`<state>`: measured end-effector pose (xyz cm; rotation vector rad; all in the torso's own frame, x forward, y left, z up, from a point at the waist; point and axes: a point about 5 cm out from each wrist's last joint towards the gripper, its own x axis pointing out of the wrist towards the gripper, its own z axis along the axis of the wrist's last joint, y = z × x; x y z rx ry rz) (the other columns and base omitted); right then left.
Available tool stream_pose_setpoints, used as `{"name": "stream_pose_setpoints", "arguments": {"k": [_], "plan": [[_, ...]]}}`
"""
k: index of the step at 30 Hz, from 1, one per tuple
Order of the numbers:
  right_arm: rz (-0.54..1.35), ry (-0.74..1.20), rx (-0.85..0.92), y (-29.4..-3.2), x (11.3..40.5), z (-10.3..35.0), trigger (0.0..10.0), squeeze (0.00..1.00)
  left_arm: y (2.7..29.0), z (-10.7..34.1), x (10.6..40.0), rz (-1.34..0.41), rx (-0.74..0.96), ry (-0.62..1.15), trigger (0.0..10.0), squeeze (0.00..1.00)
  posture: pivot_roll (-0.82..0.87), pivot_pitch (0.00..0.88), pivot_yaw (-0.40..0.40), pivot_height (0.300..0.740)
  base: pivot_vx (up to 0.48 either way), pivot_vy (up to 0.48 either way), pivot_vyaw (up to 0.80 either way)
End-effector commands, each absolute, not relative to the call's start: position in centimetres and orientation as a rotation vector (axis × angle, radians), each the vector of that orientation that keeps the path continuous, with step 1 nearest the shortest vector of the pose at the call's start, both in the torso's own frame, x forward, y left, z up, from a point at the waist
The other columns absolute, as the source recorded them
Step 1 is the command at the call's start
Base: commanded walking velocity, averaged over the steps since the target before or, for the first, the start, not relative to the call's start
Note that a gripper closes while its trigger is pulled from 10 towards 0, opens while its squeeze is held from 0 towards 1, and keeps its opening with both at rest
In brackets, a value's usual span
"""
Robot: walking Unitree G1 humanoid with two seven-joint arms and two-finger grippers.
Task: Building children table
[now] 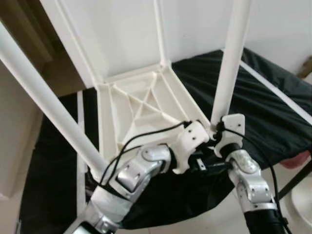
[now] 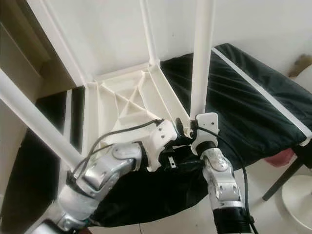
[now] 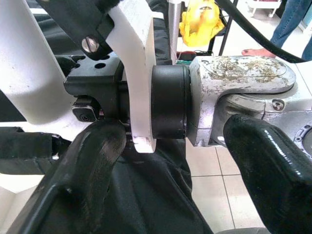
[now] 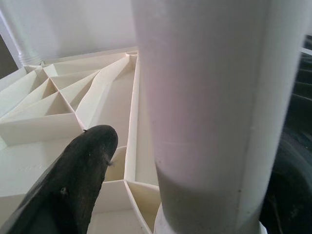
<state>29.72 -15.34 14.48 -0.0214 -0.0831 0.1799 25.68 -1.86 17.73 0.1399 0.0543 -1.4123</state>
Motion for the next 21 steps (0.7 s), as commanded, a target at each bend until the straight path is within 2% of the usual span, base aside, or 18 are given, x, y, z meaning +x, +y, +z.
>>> {"name": "stream_pose_setpoints", "arguments": {"k": [1, 8, 14, 18, 21], "plan": [[0.28, -0.07, -0.018, -13.2, 29.7, 14.3, 10.0, 0.0, -2.7, 18.5, 24.4, -1.632, 0.134, 0.024, 10.0, 0.0, -0.05, 0.0, 0.168, 0.74, 0.0, 0.0, 0.0], [0.275, -0.086, -0.039, -14.5, 29.5, 14.6, 10.0, 0.0, -2.5, 18.4, 24.6, -1.554, 0.065, 0.023, 10.0, 0.0, -0.05, 0.021, 0.096, 0.74, 0.0, 0.0, 0.0], [0.296, -0.115, -0.095, -16.3, 30.0, 15.4, 10.0, 0.0, -1.4, 18.7, 26.1, -1.452, 0.079, -0.014, 10.0, 0.0, -0.06, 0.001, 0.09, 0.74, 0.0, 0.0, 0.0], [0.32, -0.12, -0.107, -16.7, 30.1, 15.6, 10.0, 0.0, -1.1, 18.8, 26.5, -1.432, 0.082, -0.026, 10.0, 0.0, -0.06, 0.0, 0.095, 0.74, 0.0, 0.0, 0.0], [0.387, -0.11, -0.167, -17.6, 30.6, 15.7, 10.0, 0.0, 0.1, 18.8, 27.5, -1.354, 0.103, -0.067, 10.0, 0.0, -0.07, 0.0, 0.097, 0.74, 0.0, 0.0, 0.0]]}}
